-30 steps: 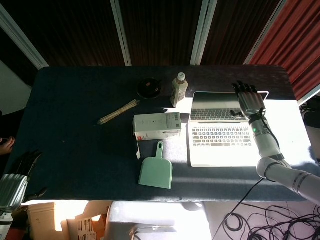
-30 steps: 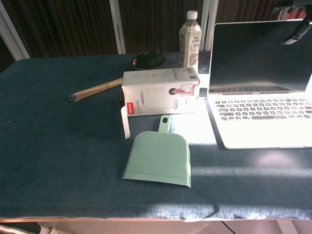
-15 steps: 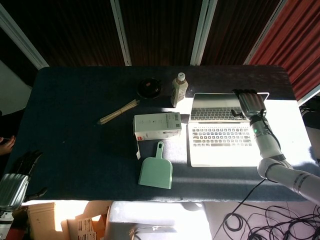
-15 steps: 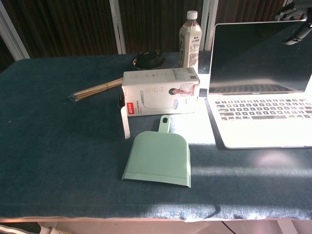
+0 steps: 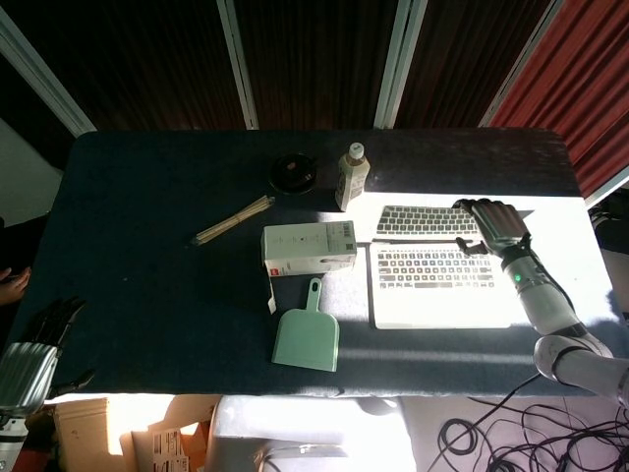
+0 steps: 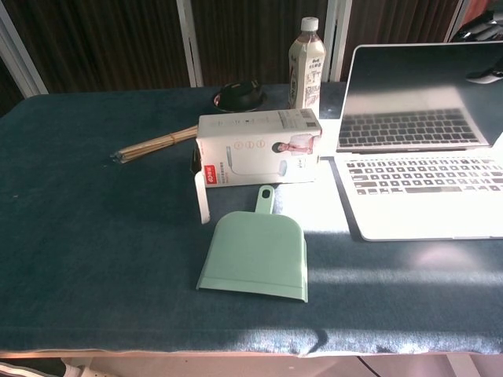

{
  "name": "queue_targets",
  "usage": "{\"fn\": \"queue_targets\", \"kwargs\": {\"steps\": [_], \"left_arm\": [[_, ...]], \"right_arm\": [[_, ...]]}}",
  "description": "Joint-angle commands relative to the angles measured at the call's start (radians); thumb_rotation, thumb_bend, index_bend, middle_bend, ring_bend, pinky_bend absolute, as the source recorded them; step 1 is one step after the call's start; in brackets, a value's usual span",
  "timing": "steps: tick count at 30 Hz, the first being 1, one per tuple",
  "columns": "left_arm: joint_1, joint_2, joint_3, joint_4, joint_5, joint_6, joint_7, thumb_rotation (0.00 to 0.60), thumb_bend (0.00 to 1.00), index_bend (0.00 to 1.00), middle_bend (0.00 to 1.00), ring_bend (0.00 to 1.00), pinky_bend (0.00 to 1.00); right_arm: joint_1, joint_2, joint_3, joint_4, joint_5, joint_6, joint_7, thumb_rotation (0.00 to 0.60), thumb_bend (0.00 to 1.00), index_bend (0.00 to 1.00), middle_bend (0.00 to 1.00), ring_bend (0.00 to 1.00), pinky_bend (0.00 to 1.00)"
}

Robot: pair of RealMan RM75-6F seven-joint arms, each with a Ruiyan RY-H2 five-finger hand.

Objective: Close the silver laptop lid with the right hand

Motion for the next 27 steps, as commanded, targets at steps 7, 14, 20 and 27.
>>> {"fn": "queue_targets", "kwargs": {"steps": [7, 14, 20, 27], "left_arm": [[0.003, 0.0, 0.004, 0.001, 0.012, 0.008, -0.003, 0.6, 0.01, 0.0, 0.05, 0.03, 0.13], [0.004, 0.001, 0.009, 0.002, 0.022, 0.013, -0.004, 0.6, 0.01, 0.0, 0.05, 0.03, 0.13], [0.009, 0.003, 0.01, 0.005, 0.028, 0.023, -0.013, 0.6, 0.01, 0.0, 0.05, 0.03, 0.13], [0.008, 0.005, 0.009, 0.004, 0.022, 0.018, -0.013, 0.6, 0.01, 0.0, 0.05, 0.03, 0.13]], "right_arm": [[-0.115, 0.11, -0.072, -0.172, -0.207, 0.091, 0.031, 0.6, 0.35, 0.21, 0.3, 0.19, 0.34], [-0.177, 0.129, -0.125, -0.231, -0.325, 0.155, 0.014, 0.6, 0.35, 0.16, 0.3, 0.19, 0.34], [-0.212, 0.113, -0.164, -0.235, -0.387, 0.174, 0.004, 0.6, 0.35, 0.14, 0.3, 0.18, 0.34], [-0.24, 0.071, -0.203, -0.203, -0.452, 0.158, 0.032, 0.6, 0.35, 0.11, 0.24, 0.15, 0.33]]}}
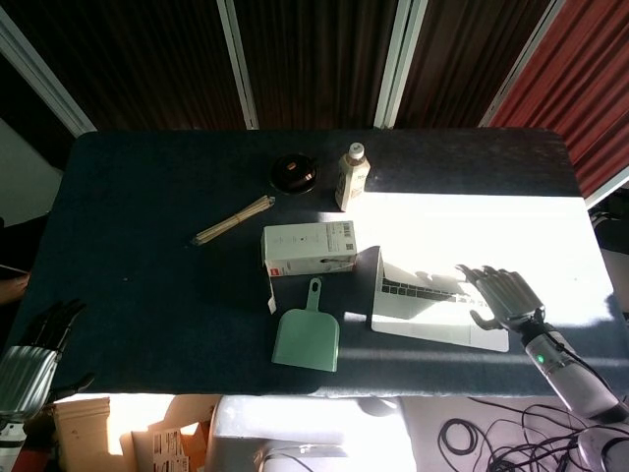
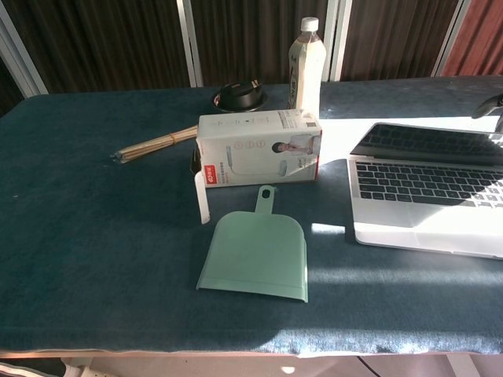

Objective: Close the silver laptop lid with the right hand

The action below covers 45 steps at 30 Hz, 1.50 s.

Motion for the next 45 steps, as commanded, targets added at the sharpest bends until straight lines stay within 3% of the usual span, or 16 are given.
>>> {"fn": "queue_targets", "kwargs": {"steps": [1, 17, 36, 45], "left_arm": [[-0.001, 0.001, -0.001, -0.003, -0.005, -0.005, 0.001, 0.6, 0.01, 0.0, 0.05, 0.03, 0.13], [-0.007, 0.013, -0.001, -0.017, -0.023, -0.034, 0.011, 0.6, 0.06, 0.0, 0.05, 0.04, 0.13], [-0.012, 0.018, 0.004, -0.019, -0.018, -0.045, -0.002, 0.6, 0.06, 0.0, 0.05, 0.04, 0.13], [-0.004, 0.021, 0.004, -0.012, -0.011, -0.023, -0.017, 0.6, 0.06, 0.0, 0.05, 0.04, 0.13]], "right_arm": [[-0.013, -0.018, -0.018, 0.017, -0.027, -0.014, 0.022, 0.6, 0.35, 0.11, 0.23, 0.14, 0.33], [-0.071, -0.096, -0.087, 0.136, -0.205, -0.037, 0.205, 0.6, 0.35, 0.06, 0.16, 0.09, 0.31], [-0.097, -0.265, -0.108, 0.351, -0.259, -0.052, 0.29, 0.6, 0.35, 0.04, 0.1, 0.05, 0.26], [-0.138, -0.213, -0.114, 0.297, -0.328, 0.071, 0.34, 0.6, 0.35, 0.03, 0.1, 0.05, 0.23]]}}
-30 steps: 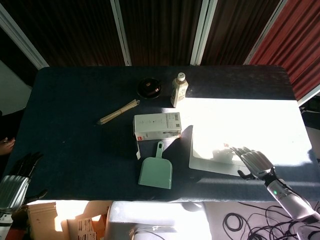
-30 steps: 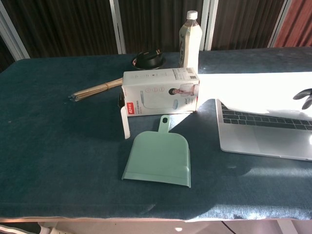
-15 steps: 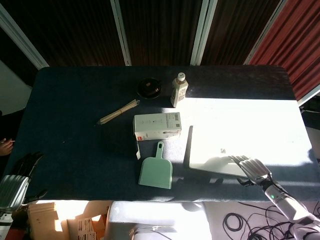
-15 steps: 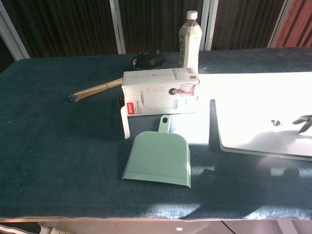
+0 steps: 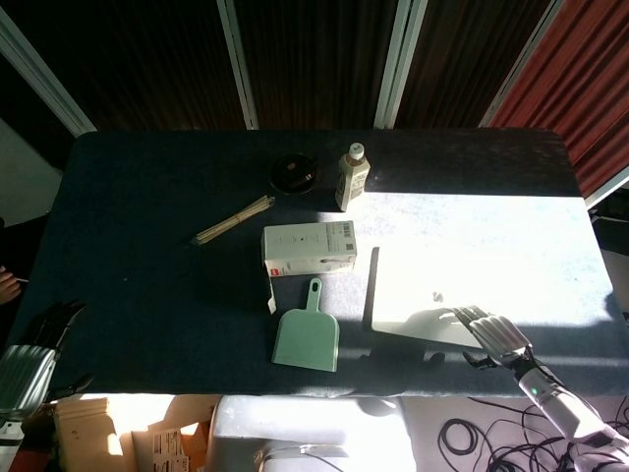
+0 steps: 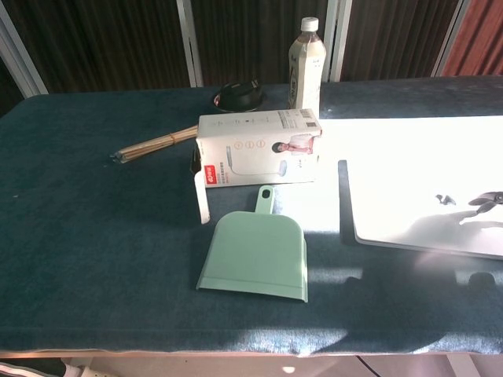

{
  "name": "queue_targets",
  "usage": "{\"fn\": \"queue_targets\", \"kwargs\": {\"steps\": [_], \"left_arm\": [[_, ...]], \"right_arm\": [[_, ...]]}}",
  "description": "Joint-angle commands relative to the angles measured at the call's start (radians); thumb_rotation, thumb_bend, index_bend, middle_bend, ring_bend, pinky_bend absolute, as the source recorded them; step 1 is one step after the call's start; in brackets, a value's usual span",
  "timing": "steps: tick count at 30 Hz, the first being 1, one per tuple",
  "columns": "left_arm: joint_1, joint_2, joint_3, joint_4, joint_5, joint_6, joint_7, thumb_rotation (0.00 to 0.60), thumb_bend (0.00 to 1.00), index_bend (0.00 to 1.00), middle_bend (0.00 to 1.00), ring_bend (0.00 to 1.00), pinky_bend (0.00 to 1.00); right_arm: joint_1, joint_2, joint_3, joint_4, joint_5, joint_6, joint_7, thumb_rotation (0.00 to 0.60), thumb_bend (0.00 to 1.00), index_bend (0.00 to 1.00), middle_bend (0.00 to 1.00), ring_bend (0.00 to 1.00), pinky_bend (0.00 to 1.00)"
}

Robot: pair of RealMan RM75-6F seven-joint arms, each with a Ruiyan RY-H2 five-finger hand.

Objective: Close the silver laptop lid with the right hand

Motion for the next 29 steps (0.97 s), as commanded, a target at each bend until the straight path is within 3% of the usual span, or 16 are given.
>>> {"fn": "queue_targets", "kwargs": {"steps": [1, 5, 12, 17, 23, 29], "left_arm": [[0.002, 0.0, 0.001, 0.002, 0.002, 0.005, -0.001, 0.6, 0.06, 0.0, 0.05, 0.04, 0.13], [0.005, -0.001, 0.002, 0.003, 0.01, 0.013, -0.007, 0.6, 0.06, 0.0, 0.05, 0.04, 0.13], [0.011, -0.012, 0.007, 0.022, 0.045, 0.047, -0.024, 0.6, 0.05, 0.0, 0.05, 0.04, 0.13], [0.017, -0.017, 0.009, 0.029, 0.054, 0.061, -0.022, 0.6, 0.03, 0.0, 0.05, 0.04, 0.13], [0.015, -0.024, 0.014, 0.033, 0.063, 0.055, -0.006, 0.6, 0.03, 0.0, 0.05, 0.04, 0.13], [0.015, -0.025, 0.013, 0.025, 0.053, 0.047, 0.008, 0.6, 0.03, 0.0, 0.05, 0.04, 0.13]], "right_arm": [[-0.029, 0.045, -0.008, -0.046, -0.047, 0.075, 0.032, 0.6, 0.35, 0.03, 0.1, 0.05, 0.2], [-0.08, 0.117, -0.02, -0.108, -0.117, 0.214, 0.052, 0.6, 0.35, 0.02, 0.08, 0.02, 0.01], [-0.231, 0.213, -0.009, -0.219, -0.154, 0.515, -0.069, 0.6, 0.32, 0.0, 0.02, 0.0, 0.0], [-0.364, 0.141, 0.007, -0.185, -0.122, 0.697, -0.179, 0.6, 0.28, 0.0, 0.0, 0.0, 0.0], [-0.423, 0.019, 0.036, -0.04, -0.113, 0.771, -0.129, 0.6, 0.28, 0.0, 0.0, 0.0, 0.0], [-0.422, 0.009, 0.048, -0.006, -0.119, 0.751, -0.087, 0.6, 0.28, 0.0, 0.0, 0.0, 0.0]]}}
